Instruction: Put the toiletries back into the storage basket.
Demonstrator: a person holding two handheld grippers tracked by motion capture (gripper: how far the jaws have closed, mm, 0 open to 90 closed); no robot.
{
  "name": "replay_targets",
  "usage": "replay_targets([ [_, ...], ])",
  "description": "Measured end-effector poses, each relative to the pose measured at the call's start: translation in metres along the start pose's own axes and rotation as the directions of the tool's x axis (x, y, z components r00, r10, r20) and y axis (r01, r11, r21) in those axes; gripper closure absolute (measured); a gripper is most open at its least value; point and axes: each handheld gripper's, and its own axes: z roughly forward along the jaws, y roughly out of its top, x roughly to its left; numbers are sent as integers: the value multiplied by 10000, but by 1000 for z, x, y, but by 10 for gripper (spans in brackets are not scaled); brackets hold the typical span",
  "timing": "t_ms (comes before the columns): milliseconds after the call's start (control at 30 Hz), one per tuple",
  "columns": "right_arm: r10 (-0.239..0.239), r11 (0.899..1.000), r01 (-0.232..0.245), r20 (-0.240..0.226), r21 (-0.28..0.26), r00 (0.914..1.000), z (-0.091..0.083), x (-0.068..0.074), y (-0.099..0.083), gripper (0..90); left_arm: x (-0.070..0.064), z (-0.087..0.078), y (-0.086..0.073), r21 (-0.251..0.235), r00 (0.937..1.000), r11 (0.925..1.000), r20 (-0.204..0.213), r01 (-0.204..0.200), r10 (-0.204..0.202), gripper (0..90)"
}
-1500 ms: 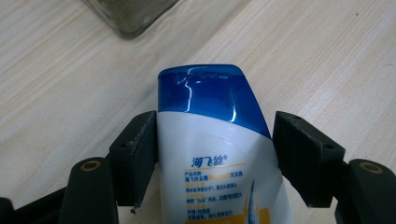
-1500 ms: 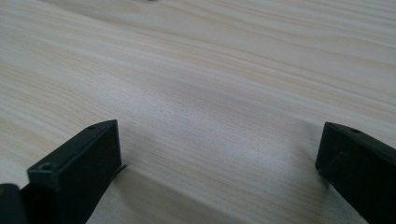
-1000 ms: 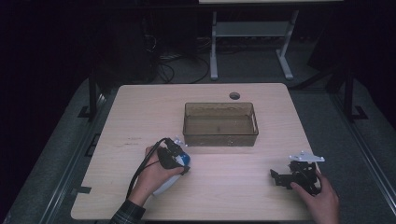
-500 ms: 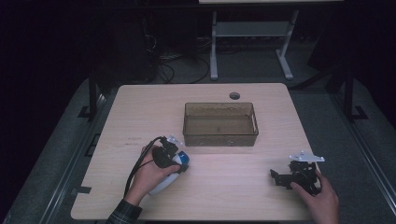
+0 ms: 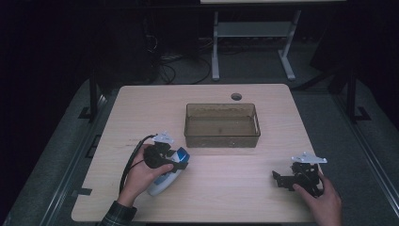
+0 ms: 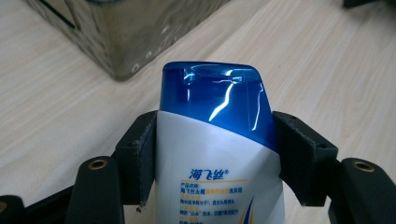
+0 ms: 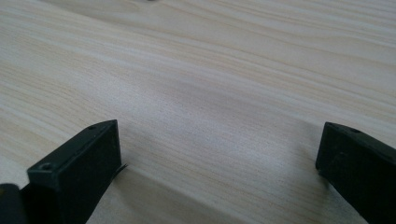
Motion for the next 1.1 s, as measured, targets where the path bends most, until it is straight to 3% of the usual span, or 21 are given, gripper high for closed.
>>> replay_targets([
  [133,3,10000,-3,0,1,10000,0,0,0,0,2,-10,-1,-593,9999,9982,156,7,3,351],
  [333,2,10000,-2,1,0,10000,0,0,0,0,6,-24,-3,-1525,9988,9883,478,-28,102,354],
  [600,-5,10000,5,0,-3,10000,0,0,0,0,6,-43,1,-2665,9973,9638,692,-72,265,357],
  [833,1,10000,-1,1,1,10000,0,0,0,0,3,-46,7,-2829,9981,9587,430,-298,437,360],
  [1100,2,10000,-2,0,0,10000,0,0,0,0,0,-47,19,-2994,9968,9529,456,-486,652,361],
])
